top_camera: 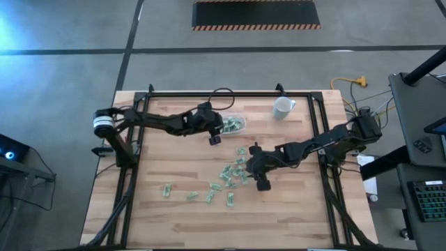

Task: Pick and place Stevia / Truvia into bins
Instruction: Put the stevia packet into the transparent container

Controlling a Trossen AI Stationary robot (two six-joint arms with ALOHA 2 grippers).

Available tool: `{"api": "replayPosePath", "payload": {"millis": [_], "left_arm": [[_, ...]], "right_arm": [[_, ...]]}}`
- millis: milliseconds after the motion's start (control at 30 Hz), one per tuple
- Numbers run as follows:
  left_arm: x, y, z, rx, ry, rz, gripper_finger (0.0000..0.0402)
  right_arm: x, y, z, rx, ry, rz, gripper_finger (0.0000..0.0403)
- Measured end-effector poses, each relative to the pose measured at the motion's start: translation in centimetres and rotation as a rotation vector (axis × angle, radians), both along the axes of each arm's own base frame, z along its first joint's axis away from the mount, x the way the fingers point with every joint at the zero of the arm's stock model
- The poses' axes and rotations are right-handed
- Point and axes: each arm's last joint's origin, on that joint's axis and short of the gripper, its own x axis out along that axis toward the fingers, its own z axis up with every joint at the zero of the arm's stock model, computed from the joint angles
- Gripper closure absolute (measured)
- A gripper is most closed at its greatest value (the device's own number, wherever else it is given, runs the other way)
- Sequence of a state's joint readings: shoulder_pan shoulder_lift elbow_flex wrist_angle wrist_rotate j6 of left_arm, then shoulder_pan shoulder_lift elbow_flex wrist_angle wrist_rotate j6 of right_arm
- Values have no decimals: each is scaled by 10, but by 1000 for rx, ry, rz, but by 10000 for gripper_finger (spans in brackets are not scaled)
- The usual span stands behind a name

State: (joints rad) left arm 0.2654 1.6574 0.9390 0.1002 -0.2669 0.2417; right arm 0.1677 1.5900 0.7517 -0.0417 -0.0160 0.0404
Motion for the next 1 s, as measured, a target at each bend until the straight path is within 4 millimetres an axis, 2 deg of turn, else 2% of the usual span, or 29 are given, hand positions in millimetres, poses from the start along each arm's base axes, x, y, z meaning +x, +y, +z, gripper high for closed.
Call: {"api": "replayPosePath", "payload": {"millis": [167, 333, 567, 700, 867, 1000], "left_arm": [[-15, -15, 16, -64, 38, -7, 219], [-29, -34, 28, -118, 64, -14, 219], [-47, -66, 39, -199, 110, -38, 219], [-60, -89, 39, -253, 141, -57, 219], [-87, -123, 23, -342, 227, -78, 219], [-106, -147, 8, -406, 249, -119, 219]], "right_arm": [[-1, 2, -17, 58, -25, 45, 254], [9, 4, -34, 34, 4, 70, 247], [20, 5, -45, 12, 48, 81, 275], [19, 5, -41, -2, 74, 94, 323], [14, 4, -26, -17, 58, 110, 385], [13, 2, -8, -74, -19, 111, 389]]}}
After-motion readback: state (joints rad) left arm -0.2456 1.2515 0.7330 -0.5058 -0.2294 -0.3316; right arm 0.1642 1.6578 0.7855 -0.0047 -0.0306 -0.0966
